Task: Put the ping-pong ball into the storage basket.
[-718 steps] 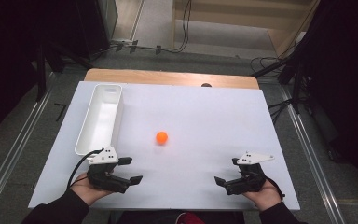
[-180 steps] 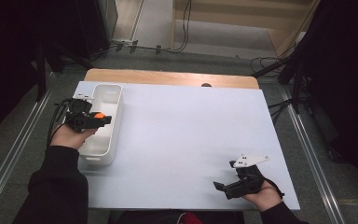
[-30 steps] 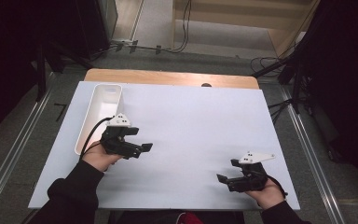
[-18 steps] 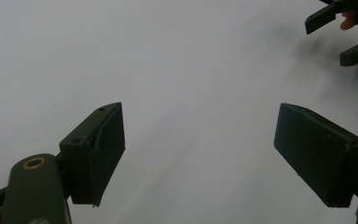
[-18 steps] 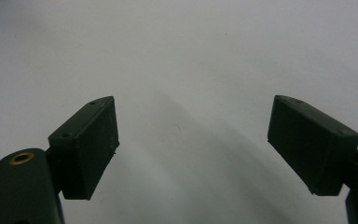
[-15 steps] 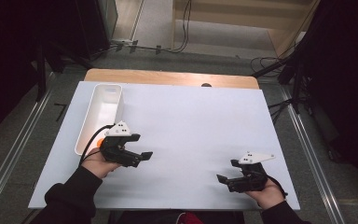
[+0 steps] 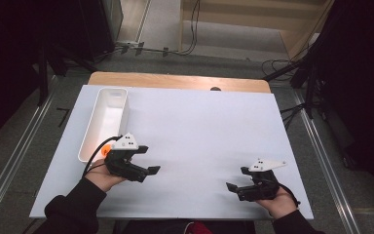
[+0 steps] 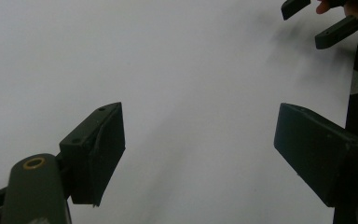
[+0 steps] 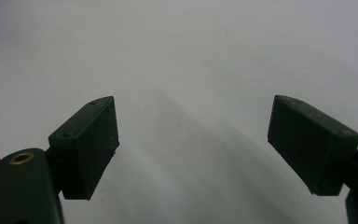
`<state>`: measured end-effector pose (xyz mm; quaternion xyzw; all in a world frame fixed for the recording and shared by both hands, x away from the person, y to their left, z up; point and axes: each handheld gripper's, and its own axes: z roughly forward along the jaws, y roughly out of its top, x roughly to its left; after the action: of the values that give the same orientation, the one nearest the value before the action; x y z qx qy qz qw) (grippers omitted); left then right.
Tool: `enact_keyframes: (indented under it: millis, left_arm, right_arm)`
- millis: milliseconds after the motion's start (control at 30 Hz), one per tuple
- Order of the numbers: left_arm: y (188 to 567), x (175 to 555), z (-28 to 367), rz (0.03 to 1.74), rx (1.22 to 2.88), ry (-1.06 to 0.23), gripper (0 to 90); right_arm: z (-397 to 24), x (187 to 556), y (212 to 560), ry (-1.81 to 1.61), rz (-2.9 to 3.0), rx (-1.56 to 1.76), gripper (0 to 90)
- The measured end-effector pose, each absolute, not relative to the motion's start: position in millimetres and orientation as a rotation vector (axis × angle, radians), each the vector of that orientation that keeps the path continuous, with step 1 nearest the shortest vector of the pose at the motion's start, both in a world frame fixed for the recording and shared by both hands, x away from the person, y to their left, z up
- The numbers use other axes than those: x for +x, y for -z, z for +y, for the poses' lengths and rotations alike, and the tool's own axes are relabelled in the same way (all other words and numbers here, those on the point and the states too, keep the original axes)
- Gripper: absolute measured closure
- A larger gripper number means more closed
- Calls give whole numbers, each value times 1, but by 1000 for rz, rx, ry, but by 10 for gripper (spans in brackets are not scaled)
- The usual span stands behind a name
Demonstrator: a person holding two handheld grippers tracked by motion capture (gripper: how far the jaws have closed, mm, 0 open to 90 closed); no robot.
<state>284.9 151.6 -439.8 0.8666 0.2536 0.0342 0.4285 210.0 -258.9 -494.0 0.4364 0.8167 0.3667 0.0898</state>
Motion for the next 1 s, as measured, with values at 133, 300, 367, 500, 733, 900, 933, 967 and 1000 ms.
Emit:
enact_keyframes:
  millis: [133, 300, 367, 500, 733, 900, 933, 967, 1000]
  left_arm:
    - [441, 284, 152, 629, 2167, -51, 169]
    - [445, 280, 151, 593, 2185, -73, 169]
    - [448, 278, 151, 602, 2195, -64, 169]
    - [451, 278, 153, 612, 2181, -45, 169]
    - [457, 274, 157, 599, 2187, -25, 169]
    - [460, 270, 162, 583, 2194, -40, 169]
    - [460, 270, 162, 583, 2194, -40, 169]
    - [460, 270, 162, 581, 2195, -46, 169]
    - [460, 269, 163, 582, 2195, -42, 169]
  right_arm:
    - [-259, 210, 494, -1089, 2429, 1297, 149]
    - [-259, 210, 494, -1080, 2434, 1293, 149]
    - [-258, 210, 494, -1079, 2439, 1294, 150]
    - [-258, 210, 494, -1080, 2441, 1294, 149]
    - [-258, 209, 495, -1078, 2439, 1298, 150]
    - [-258, 209, 495, -1080, 2441, 1299, 150]
    - [-258, 210, 495, -1081, 2441, 1294, 149]
    - [-258, 210, 495, -1081, 2441, 1294, 149]
    - [-258, 210, 495, -1080, 2442, 1293, 149]
